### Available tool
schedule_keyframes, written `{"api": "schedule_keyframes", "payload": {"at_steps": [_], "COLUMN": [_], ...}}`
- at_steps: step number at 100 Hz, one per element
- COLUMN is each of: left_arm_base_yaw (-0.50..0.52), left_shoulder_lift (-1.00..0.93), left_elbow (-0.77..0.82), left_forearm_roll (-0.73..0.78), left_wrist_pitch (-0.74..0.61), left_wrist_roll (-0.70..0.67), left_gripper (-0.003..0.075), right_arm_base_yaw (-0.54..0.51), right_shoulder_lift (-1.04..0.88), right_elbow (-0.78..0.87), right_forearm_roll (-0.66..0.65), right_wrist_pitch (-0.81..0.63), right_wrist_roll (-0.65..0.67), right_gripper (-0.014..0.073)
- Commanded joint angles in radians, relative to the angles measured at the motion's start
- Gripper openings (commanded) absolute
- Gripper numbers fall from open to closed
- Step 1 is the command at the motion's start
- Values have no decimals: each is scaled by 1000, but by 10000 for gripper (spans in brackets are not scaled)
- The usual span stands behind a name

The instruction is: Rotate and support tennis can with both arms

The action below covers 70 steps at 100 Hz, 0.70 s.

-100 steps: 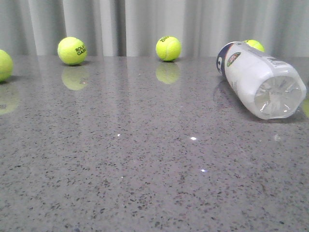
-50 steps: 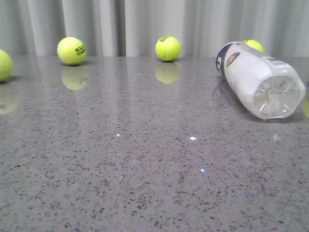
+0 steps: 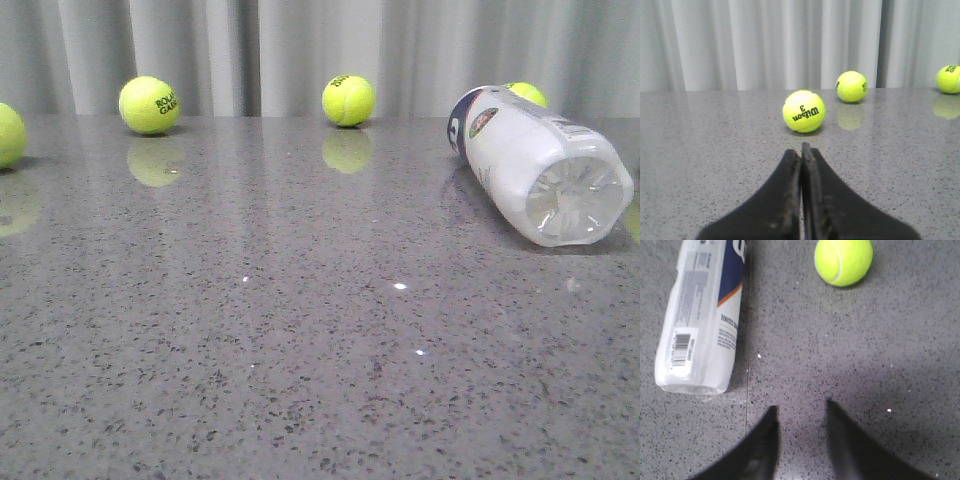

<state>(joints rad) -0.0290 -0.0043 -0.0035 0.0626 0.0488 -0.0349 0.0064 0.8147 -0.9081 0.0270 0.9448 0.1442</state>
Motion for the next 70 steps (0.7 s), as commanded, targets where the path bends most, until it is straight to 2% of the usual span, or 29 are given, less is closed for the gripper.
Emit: {"api": "schedule_keyframes", "payload": {"at_steps": [1, 6, 10, 28, 46, 70], "left_arm_base_yaw": [4, 4, 4, 4, 4, 4], "left_shoulder_lift": [-39, -39, -39, -39, -39, -39], "left_elbow": [47, 47, 47, 47, 47, 47], "left_forearm_roll": [-7, -7, -7, -7, -7, -7], "left_wrist_pitch": [-81, -81, -81, -81, -81, -81], "left_wrist_roll": [-8, -8, -8, -8, -8, -8], "left_gripper": [-21, -21, -21, -21, -21, -21], "right_arm_base_yaw": [2, 2, 2, 2, 2, 3], "right_shoulder_lift": [10, 15, 17, 20, 61, 242], "right_elbow": [-33, -33, -33, -33, -53, -169], "right_forearm_roll": [-8, -8, -8, 41, 188, 360], "right_wrist_pitch": [-48, -66, -83, -133, -177, -193], "right_wrist_roll": [-15, -15, -15, -27, -171, -301], "right_gripper": [520, 624, 670, 645, 645, 645]}}
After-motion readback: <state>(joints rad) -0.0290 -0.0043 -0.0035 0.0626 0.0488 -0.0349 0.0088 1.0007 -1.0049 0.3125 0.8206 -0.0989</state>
